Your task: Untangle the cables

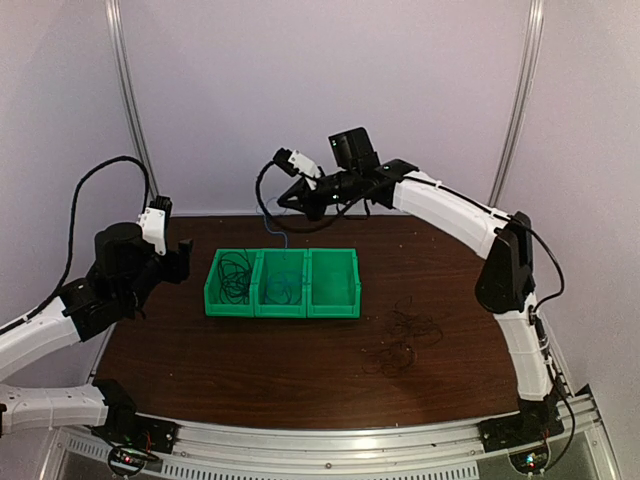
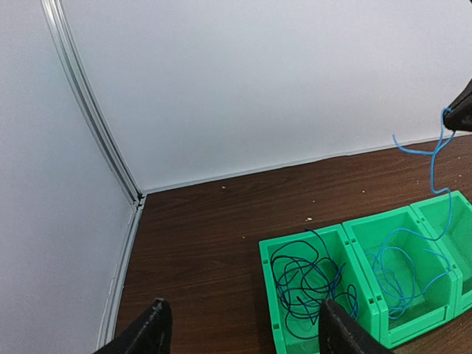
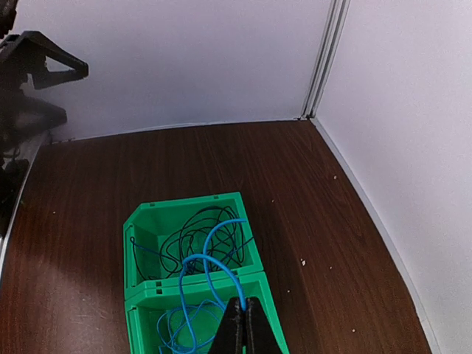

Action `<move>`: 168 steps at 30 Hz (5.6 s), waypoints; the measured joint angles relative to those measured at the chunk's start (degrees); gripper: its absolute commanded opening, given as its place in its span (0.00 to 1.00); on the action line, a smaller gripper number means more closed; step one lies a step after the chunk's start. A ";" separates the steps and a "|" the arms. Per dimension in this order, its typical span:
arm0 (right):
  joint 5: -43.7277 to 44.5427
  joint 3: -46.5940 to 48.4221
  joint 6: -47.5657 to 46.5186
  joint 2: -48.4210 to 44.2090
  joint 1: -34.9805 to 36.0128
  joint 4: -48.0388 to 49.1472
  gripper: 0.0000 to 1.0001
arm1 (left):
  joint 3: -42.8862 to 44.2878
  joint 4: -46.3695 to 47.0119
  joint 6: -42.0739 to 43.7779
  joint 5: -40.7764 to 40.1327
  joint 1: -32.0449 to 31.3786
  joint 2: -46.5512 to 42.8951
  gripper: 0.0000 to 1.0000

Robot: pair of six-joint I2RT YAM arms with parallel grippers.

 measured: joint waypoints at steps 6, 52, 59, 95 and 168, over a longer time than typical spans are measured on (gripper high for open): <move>1.40 -3.45 -0.42 2.16 -0.02 -0.59 0.00 | 0.00 0.00 0.00 0.02 0.00 0.00 0.69; 16.44 -36.52 -2.69 -23.17 0.07 -4.85 0.32 | -0.87 0.92 0.33 6.84 0.04 0.02 0.68; 16.44 -52.59 -6.14 -32.15 -12.17 -6.82 0.32 | -0.87 1.25 1.36 11.26 0.04 1.70 0.67; 15.04 -59.71 -15.89 -45.51 -16.98 -8.72 0.00 | 2.03 10.49 -2.60 22.60 -10.27 13.42 0.63; -28.79 -47.08 21.42 -53.24 -40.06 17.59 0.00 | 28.96 26.51 -11.76 32.39 -29.64 53.42 0.51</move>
